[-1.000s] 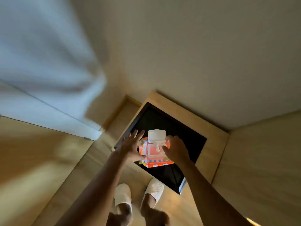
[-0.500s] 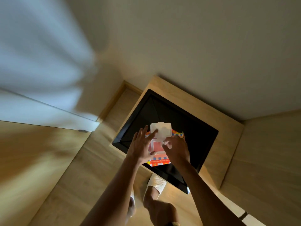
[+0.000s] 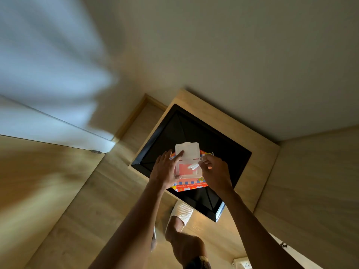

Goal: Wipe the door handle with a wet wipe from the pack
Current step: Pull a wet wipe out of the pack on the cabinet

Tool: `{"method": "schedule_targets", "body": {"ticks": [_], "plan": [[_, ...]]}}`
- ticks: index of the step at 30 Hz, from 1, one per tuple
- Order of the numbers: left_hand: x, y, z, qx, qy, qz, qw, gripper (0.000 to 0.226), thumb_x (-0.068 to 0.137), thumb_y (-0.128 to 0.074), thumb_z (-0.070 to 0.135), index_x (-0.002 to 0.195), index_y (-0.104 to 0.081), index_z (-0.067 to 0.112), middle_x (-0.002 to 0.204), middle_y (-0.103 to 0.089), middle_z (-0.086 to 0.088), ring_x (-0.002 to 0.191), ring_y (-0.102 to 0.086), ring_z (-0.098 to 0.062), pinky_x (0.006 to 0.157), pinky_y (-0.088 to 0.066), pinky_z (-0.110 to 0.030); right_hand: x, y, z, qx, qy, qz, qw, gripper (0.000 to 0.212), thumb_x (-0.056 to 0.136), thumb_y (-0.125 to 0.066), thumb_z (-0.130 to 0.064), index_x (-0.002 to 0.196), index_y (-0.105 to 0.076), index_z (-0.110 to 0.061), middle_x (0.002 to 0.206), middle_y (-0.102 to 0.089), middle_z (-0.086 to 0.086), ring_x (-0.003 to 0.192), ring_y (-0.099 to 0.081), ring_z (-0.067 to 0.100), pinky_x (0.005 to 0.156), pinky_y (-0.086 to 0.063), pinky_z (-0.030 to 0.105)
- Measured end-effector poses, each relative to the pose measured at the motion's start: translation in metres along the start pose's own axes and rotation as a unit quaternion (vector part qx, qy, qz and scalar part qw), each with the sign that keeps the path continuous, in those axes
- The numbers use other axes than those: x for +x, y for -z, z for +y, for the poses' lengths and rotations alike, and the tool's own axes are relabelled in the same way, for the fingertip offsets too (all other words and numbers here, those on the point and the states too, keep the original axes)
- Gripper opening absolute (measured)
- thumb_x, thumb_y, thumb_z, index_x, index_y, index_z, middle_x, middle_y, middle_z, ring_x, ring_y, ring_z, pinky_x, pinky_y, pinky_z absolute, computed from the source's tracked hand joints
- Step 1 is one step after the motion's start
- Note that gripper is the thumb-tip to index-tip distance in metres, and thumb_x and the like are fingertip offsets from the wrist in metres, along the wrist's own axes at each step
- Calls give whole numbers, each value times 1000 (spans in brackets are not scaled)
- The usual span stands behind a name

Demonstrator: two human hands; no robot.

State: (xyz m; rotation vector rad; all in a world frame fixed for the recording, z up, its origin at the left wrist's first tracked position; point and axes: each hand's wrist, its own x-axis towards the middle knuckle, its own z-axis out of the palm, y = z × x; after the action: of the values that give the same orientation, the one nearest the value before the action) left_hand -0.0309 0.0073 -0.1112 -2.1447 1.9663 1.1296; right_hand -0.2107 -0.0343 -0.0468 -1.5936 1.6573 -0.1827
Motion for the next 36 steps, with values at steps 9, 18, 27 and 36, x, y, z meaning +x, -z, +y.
{"method": "schedule_targets", "body": {"ticks": [9, 18, 27, 36], "plan": [[-10, 7, 7, 9, 35, 7, 999, 93, 74, -77, 44, 149, -24, 31, 152, -35, -17, 142, -31, -32, 116, -25, -48, -12, 32, -26, 32, 44, 66, 996, 19, 96, -58, -24, 105, -66, -10, 98, -71, 3, 89, -64, 10, 70, -47, 15], [-80, 78, 23, -15, 49, 18, 999, 83, 75, -77, 40, 145, -35, 31, 153, -33, -15, 141, -32, -32, 112, -31, -47, -64, 72, -86, 29, 100, 58, 993, 11, 98, -53, -21, 98, -61, -14, 92, -66, -3, 84, -62, 6, 67, -47, 15], [-205, 217, 69, -207, 19, 85, 974, 71, 82, -71, 28, 144, -37, 37, 150, -43, -1, 138, -39, -20, 111, -34, -38, -140, 131, -205, 5, 203, -31, 979, 21, 93, -55, -4, 92, -67, -21, 83, -69, -5, 74, -67, 4, 66, -53, 12], [-336, 249, 61, -238, 83, 211, 944, 22, 79, -72, 36, 78, -56, 20, 89, -64, -6, 92, -61, -23, 75, -44, -30, -195, 128, -293, 63, 214, -178, 958, 16, 94, -50, -2, 87, -63, -6, 84, -65, 21, 72, -65, 26, 65, -57, 28]]}}
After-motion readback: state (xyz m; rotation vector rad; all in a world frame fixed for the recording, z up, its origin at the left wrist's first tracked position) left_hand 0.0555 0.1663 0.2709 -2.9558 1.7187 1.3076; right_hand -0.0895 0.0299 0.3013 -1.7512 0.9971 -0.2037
